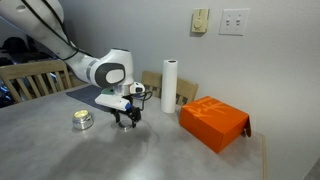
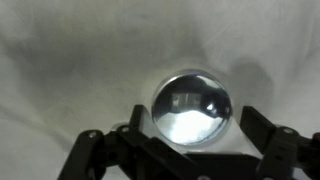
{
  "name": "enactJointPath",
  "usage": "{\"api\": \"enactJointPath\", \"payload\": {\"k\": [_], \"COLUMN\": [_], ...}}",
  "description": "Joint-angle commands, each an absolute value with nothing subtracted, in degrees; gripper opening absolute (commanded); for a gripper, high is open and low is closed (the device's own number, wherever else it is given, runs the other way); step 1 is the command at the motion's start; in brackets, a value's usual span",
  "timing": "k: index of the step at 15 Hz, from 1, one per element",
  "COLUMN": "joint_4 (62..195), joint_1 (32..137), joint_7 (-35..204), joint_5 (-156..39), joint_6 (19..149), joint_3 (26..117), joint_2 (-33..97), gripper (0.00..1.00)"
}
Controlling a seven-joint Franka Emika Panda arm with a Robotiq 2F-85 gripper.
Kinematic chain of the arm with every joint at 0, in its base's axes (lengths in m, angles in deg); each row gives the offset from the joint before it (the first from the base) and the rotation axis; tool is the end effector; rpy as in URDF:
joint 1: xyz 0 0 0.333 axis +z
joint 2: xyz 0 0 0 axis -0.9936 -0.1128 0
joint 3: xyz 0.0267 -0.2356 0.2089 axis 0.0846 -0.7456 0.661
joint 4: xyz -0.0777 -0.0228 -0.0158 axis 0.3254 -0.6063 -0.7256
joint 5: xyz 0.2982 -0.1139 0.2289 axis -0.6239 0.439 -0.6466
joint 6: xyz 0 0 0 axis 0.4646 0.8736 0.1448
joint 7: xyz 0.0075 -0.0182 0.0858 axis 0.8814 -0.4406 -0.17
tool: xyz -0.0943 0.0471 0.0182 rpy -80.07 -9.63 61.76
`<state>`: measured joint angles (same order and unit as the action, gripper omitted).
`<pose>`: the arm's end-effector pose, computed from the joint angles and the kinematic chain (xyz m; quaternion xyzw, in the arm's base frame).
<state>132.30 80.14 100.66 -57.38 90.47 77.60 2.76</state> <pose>0.6719 -0.0144 0.1341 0.9934 0.1146 -0.0074 0.0044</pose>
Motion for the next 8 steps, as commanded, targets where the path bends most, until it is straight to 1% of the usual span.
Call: {"api": "enactJointPath", "payload": {"k": [1, 3, 8], "joint_4": [132.58, 135.41, 146.66], "joint_1": [79.13, 79.13, 83.26], "joint_7": [102.19, 102.42, 97.85], "joint_5": [-58.69, -59.07, -56.99], "joint_6": [91.60, 92.92, 98.36], "joint_3": [78.96, 79.73, 78.27], "joint_2": [0.81, 3.06, 12.04], "gripper": [1.00, 1.00, 1.00]}}
